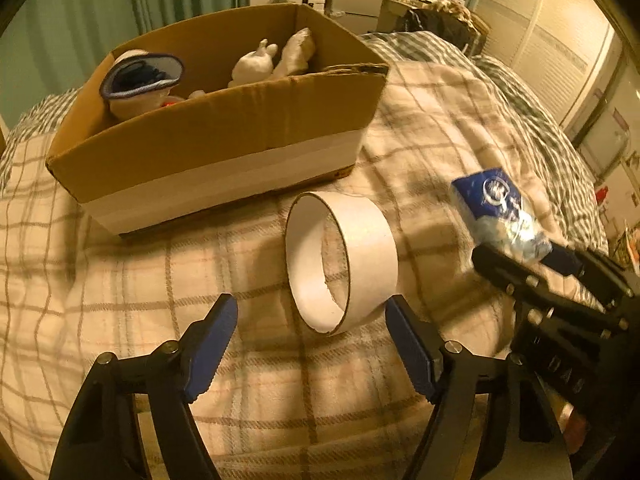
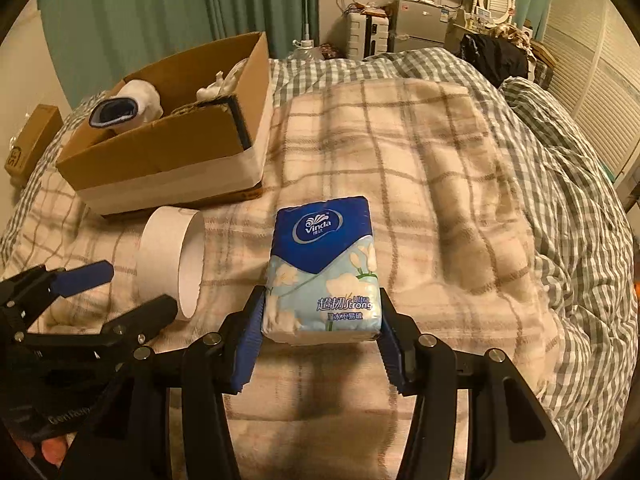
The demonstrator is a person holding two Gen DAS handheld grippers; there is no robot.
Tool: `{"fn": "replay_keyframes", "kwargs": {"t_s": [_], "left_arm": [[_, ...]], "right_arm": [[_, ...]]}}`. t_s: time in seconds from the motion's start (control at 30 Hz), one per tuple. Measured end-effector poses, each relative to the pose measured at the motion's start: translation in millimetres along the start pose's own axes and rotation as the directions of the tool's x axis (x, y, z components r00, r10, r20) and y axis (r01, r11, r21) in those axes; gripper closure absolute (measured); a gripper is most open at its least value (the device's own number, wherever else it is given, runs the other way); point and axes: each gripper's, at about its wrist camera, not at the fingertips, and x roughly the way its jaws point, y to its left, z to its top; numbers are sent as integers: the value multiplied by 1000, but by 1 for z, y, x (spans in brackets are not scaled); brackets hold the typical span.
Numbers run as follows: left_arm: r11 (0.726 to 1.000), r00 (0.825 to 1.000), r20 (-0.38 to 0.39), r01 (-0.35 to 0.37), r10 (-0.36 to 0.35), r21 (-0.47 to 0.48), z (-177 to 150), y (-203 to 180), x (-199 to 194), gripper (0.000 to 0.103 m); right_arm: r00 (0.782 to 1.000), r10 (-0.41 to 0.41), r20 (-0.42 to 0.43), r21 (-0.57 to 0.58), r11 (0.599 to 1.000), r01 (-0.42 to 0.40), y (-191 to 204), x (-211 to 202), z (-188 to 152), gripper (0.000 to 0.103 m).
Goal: Organize objects
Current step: 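Grasp the white tape roll by its rim with the left tool, then lower the tape roll into the box with left tool while right tool drops the tissue pack in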
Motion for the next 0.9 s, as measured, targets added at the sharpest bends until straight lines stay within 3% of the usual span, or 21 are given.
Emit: {"fn": "replay_keyframes", "kwargs": {"t_s": [0.27, 0.3, 0.33, 0.43, 0.67, 0.73, 0.9], "left_arm": [[995, 1000, -13, -20, 21, 94, 6, -24, 11, 25], [995, 999, -19, -24, 26, 96, 7, -25, 15, 29], [996, 999, -31, -20, 23, 90, 8, -24, 19, 44], [999, 997, -73, 3, 0, 50, 7, -15, 28, 73], [999, 999, -16, 29, -29, 14, 4, -7, 3, 77], [999, 999, -1, 33, -33, 9, 5, -4, -7, 91], [999, 998, 54, 34, -34, -3, 6, 7, -46, 97]], "right_arm": [[1000, -24, 12, 64, 998, 24, -21, -3, 2, 52], [1000, -22, 10, 64, 998, 22, -21, -2, 2, 52], [1000, -22, 11, 61, 998, 22, -21, -2, 2, 52], [1000, -28, 13, 41, 999, 28, -17, -3, 2, 52], [999, -32, 24, 9, 999, 32, -9, -10, 2, 52], [999, -36, 32, 0, 999, 36, -7, -17, 2, 52], [997, -30, 75, -17, 999, 31, 2, -51, 6, 52]]}}
